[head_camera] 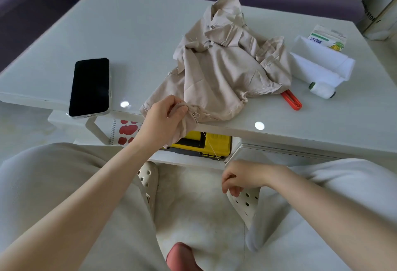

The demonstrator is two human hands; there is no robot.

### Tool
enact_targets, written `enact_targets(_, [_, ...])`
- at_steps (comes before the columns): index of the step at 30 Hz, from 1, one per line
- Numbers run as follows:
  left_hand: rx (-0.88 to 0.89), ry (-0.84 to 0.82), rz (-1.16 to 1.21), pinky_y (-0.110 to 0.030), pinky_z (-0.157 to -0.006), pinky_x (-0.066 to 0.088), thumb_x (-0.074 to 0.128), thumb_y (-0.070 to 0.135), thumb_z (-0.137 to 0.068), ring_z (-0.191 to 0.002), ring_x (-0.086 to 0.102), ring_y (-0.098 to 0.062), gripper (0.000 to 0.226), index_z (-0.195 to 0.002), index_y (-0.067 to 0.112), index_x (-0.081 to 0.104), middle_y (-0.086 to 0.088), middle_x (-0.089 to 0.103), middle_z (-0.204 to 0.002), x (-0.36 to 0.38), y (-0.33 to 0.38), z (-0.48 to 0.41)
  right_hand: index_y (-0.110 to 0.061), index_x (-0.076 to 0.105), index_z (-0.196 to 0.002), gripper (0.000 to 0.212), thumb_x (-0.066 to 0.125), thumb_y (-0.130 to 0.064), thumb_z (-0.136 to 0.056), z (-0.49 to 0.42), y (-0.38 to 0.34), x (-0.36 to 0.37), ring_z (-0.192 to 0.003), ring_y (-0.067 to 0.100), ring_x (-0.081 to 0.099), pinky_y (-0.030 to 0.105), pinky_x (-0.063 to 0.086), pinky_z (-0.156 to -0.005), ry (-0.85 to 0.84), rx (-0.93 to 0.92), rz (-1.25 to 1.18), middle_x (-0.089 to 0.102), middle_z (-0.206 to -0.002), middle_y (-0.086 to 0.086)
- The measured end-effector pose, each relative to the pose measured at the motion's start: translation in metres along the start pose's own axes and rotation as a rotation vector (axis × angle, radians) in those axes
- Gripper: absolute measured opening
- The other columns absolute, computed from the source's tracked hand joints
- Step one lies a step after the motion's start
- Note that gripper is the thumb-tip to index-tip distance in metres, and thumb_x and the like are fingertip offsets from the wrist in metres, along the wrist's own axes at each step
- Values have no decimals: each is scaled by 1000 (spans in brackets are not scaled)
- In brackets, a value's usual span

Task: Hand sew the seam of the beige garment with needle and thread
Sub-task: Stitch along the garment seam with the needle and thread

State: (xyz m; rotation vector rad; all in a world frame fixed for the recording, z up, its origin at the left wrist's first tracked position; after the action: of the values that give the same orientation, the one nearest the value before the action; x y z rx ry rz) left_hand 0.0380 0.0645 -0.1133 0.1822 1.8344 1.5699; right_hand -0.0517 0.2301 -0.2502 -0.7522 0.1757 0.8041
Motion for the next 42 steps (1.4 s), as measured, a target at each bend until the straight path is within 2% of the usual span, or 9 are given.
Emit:
enact_targets(8, [5, 8, -12, -4, -54, 37, 51, 11, -96, -55, 51, 12, 10, -89, 8, 58, 9, 55, -70, 0, 1, 3, -15, 64, -77, 19, 54, -12, -92, 7, 36, 24, -62, 10, 64, 25, 54, -66, -176, 176, 5, 65, -67, -2])
enact_targets(15, [30, 40, -1, -5, -59, 39, 49, 10, -96, -61, 51, 9, 14, -85, 13, 55, 8, 54, -73, -6, 3, 3, -15, 62, -73, 22, 52, -11, -92, 17, 56, 38, -49, 1, 61, 13, 45, -55, -282, 275, 131, 62, -66, -5])
enact_targets(19, [25, 43, 30, -6, -58, 38, 47, 10, -97, -59, 49, 6, 23, -77, 19, 52, 6, 53, -71, -5, 4, 3, -16, 63, -75, 20, 52, -12, -92, 19, 57, 33, -54, 4, 62, 13, 46, -54, -246, 268, 119, 63, -66, -4])
enact_targets(23, [14, 48, 39, -7, -57, 39, 47, 10, -97, -64, 48, -1, 25, -76, 22, 51, 6, 53, -71, -5, 5, 3, -23, 67, -75, 20, 56, -19, -92, 15, 33, 15, -61, 4, 62, 22, 49, -65, -112, 107, -22, 68, -70, -5])
enact_targets(28, [1, 19, 6, -7, -56, 41, 50, 12, -96, -59, 52, 4, 15, -83, 15, 56, 4, 58, -71, -1, 6, 4, -20, 68, -86, 19, 52, -19, -97, 28, -26, -16, -68, 2, 63, 14, 48, -70, 67, -179, -305, 66, -69, -9])
enact_targets(33, [-48, -135, -76, -45, -62, 50, 52, 17, -96, -65, 54, -27, 12, -88, 10, 59, -24, 64, -75, 16, 1, 9, -16, 66, -87, 24, 45, -12, -99, 48, -48, -67, -56, 4, 49, 18, 48, -64, 471, -356, -483, 49, -60, -5])
enact_targets(37, [-60, -209, -116, -35, -63, 44, 53, 20, -95, -67, 51, -22, 19, -97, 2, 61, -17, 60, -76, 26, -5, 10, -15, 65, -93, 27, 39, -16, -101, 61, -47, -95, -51, 0, 38, 14, 34, -57, 736, -383, -467, 41, -54, -14])
enact_targets(40, [-67, -226, -110, -25, -62, 42, 54, 19, -95, -67, 49, -19, 22, -98, -3, 59, -18, 58, -77, 29, -8, 9, -9, 61, -103, 25, 38, -17, -102, 66, -50, -104, -57, -2, 48, 15, 38, -61, 823, -391, -468, 53, -59, -19])
enact_targets(42, [-77, -241, -92, -21, -57, 43, 54, 17, -95, -60, 48, -15, 23, -97, -5, 58, -13, 54, -68, 31, -8, 10, -14, 60, -109, 19, 43, -19, -100, 67, -55, -108, -61, 10, 49, 25, 41, -62, 859, -403, -429, 55, -67, -5])
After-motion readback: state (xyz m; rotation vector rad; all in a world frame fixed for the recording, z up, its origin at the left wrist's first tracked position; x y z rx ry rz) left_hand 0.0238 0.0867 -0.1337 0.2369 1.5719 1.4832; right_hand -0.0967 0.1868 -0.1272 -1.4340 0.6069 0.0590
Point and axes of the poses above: each hand's wrist, its own z-axis away from the middle knuckle, its own x-axis out of the palm, y = z × x, the point moved 10 cm from there along -z, towards the middle knuckle
